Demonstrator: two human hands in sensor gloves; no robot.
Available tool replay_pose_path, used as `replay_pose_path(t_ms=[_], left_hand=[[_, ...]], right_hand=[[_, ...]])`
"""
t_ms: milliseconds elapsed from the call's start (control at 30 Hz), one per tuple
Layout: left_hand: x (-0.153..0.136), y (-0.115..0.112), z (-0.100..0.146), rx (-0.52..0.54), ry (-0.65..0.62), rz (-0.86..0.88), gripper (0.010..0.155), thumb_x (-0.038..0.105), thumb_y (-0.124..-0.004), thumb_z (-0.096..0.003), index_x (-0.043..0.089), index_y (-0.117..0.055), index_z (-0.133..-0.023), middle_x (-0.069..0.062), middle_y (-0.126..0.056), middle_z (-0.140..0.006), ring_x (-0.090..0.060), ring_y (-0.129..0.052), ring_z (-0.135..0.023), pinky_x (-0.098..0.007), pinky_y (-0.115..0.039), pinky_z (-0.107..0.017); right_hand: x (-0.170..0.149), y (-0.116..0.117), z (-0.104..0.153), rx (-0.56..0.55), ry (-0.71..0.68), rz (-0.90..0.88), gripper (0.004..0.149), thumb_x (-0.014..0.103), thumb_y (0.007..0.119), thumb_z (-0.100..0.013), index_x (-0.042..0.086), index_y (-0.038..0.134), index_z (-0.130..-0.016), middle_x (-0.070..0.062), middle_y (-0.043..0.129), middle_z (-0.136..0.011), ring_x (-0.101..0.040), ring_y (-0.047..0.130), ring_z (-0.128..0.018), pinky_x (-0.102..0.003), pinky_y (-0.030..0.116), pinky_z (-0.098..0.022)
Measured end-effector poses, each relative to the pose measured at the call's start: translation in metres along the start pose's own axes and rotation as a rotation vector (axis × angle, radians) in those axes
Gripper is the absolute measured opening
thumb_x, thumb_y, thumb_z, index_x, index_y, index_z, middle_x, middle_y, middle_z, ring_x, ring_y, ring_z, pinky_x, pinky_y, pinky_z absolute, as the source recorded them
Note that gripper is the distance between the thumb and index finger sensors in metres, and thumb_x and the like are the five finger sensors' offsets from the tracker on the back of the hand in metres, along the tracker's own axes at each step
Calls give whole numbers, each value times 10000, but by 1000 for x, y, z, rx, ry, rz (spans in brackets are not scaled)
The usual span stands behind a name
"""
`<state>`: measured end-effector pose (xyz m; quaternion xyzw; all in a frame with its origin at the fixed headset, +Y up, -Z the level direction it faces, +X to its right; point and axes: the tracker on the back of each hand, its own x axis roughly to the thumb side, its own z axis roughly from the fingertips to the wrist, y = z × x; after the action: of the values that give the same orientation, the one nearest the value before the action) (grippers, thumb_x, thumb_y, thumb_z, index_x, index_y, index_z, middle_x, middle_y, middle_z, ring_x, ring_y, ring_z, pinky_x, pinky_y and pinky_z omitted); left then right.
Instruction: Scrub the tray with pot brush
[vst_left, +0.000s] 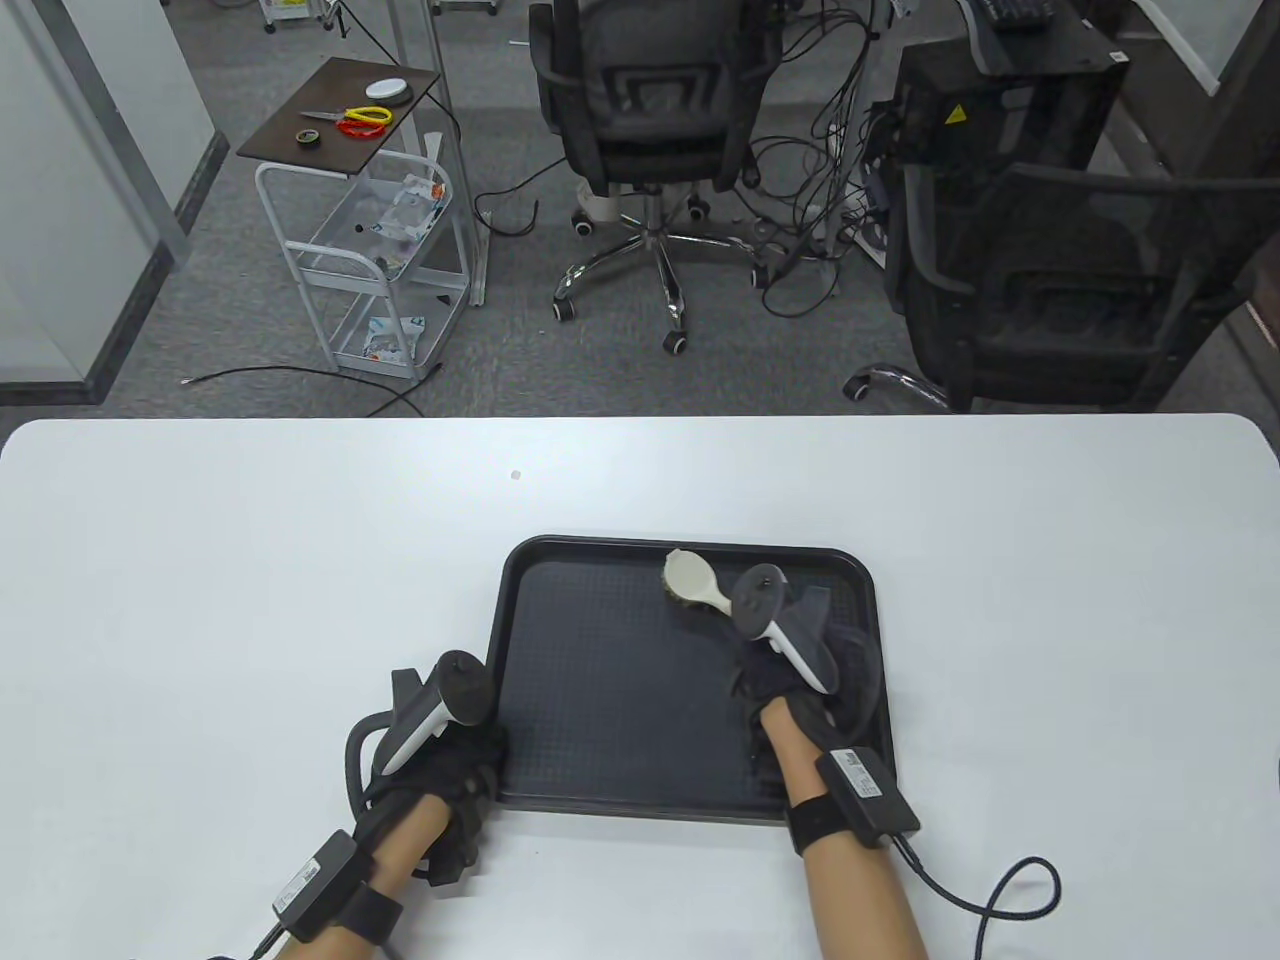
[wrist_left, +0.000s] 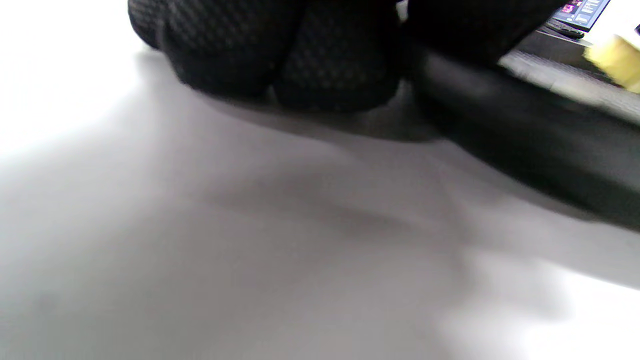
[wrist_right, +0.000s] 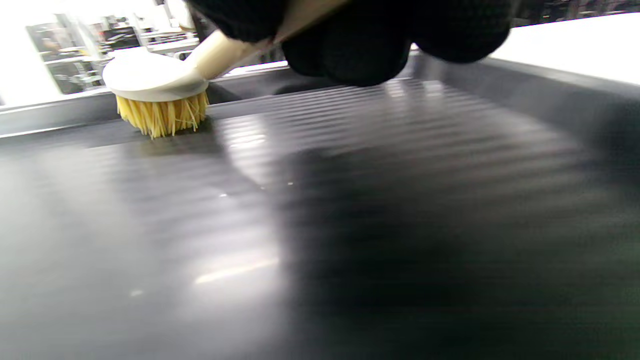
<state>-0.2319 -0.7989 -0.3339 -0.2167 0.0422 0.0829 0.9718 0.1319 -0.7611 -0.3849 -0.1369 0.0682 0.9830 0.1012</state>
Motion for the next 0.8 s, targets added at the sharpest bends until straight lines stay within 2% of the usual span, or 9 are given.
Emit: replay_pose_path(t_ms=[167,300,367,500,600,800], left_hand=[[0,0,0,-1,0,0,761,503,-737,-449,136,-431,-1041,24,-899,-437,-197,-902,-382,-475,-653,-622],[0,0,0,-1,0,0,759,502,-736,-450,137,-432,-1041,24,-899,-437,-198,-902,-383,-475,-653,-623],[0,0,0,0,0,-1,760,503,-736,-449,136,-432,-1041,25,-899,-437,-196,-902,-382,-475,-653,-623],[0,0,0,0,1,-1,760,503,-736,-449,137,-432,-1041,25,-899,-437,-197,-902,-383,-475,-653,-622],[0,0,0,0,2,-2,759,504,-736,-449,138,-432,-1041,25,-899,-436,-196,-902,-382,-475,-654,-622],[0,0,0,-2,0,0,761,502,-737,-449,135,-430,-1041,23,-899,-437,-198,-902,-382,-476,-653,-622]], right_hand=[[-67,-16,2,-35,119,28,518,265,777,-475,323,690,-982,-91,764,-945,-273,878,-711,-476,789,-511],[-97,-26,1,-53,190,76,517,266,779,-475,323,694,-982,-91,765,-947,-270,879,-710,-474,791,-509],[-102,-29,0,-35,197,50,516,269,783,-473,325,700,-980,-99,764,-965,-277,879,-715,-477,787,-515],[-83,-35,2,-38,194,110,523,257,780,-479,288,691,-994,-70,794,-962,-277,863,-727,-477,768,-521],[-61,-40,6,-51,140,151,530,262,763,-487,282,662,-1008,-80,782,-948,-271,848,-732,-471,760,-523],[9,-39,27,-72,-80,91,536,273,754,-492,283,643,-1017,-75,776,-949,-287,886,-789,-510,780,-560]])
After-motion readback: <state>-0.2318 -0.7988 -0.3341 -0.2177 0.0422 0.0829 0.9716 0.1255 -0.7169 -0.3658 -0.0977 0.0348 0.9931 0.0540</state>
